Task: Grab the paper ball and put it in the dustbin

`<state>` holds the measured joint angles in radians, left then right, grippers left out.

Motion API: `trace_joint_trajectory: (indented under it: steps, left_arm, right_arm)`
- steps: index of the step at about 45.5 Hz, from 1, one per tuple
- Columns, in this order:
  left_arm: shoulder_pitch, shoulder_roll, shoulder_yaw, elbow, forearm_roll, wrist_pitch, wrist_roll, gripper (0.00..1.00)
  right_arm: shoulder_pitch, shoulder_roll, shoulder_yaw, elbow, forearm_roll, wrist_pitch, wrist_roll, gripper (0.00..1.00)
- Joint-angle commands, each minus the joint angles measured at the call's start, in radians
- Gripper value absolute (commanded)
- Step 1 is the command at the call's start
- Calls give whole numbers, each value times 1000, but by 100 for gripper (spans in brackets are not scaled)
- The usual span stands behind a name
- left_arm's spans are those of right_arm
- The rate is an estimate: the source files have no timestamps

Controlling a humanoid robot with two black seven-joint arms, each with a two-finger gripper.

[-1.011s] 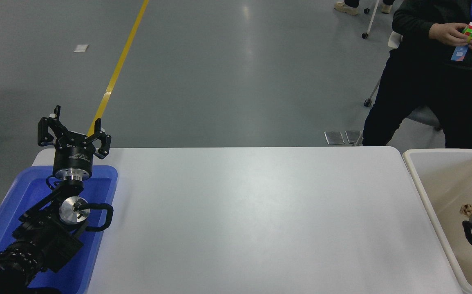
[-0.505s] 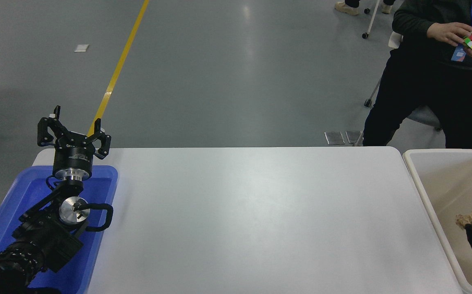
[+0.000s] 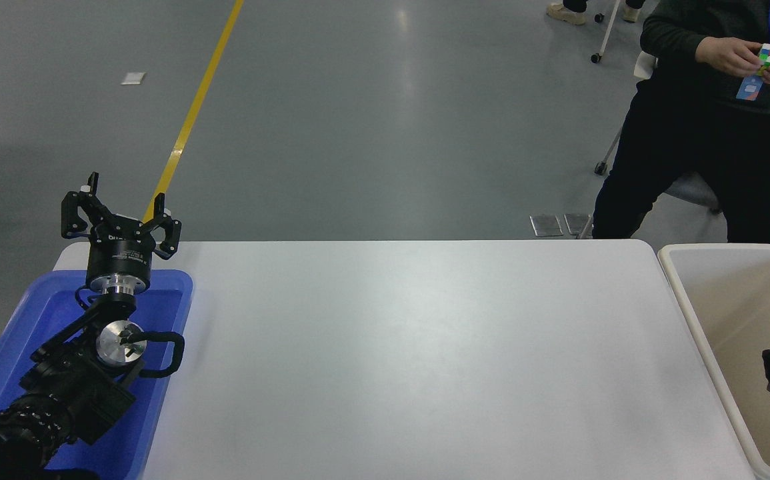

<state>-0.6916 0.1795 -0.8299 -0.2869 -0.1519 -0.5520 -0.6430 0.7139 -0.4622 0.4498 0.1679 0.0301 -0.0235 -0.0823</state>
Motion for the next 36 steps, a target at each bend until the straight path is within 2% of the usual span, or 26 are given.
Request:
trace_joint_trajectory:
  steps: [1, 5, 14, 25, 36]
  left_arm:
    - [0, 0, 0, 0, 0, 1, -1, 99]
    - [0, 0, 0, 0, 0, 1, -1, 99]
    - [1, 0, 0, 0, 0, 0, 0, 99]
    - [1, 0, 0, 0, 0, 1, 0, 99]
    - [1, 0, 0, 0, 0, 0, 0, 99]
  right_arm:
    - [26, -92, 70, 278, 1, 11, 32, 100]
    - [26, -85, 144, 366, 1, 25, 58, 100]
    - [0, -56, 331, 559, 1, 25, 59, 100]
    - [-20, 94, 474, 634, 1, 34, 59, 100]
    - [-80, 227, 662, 618, 1, 166, 59, 100]
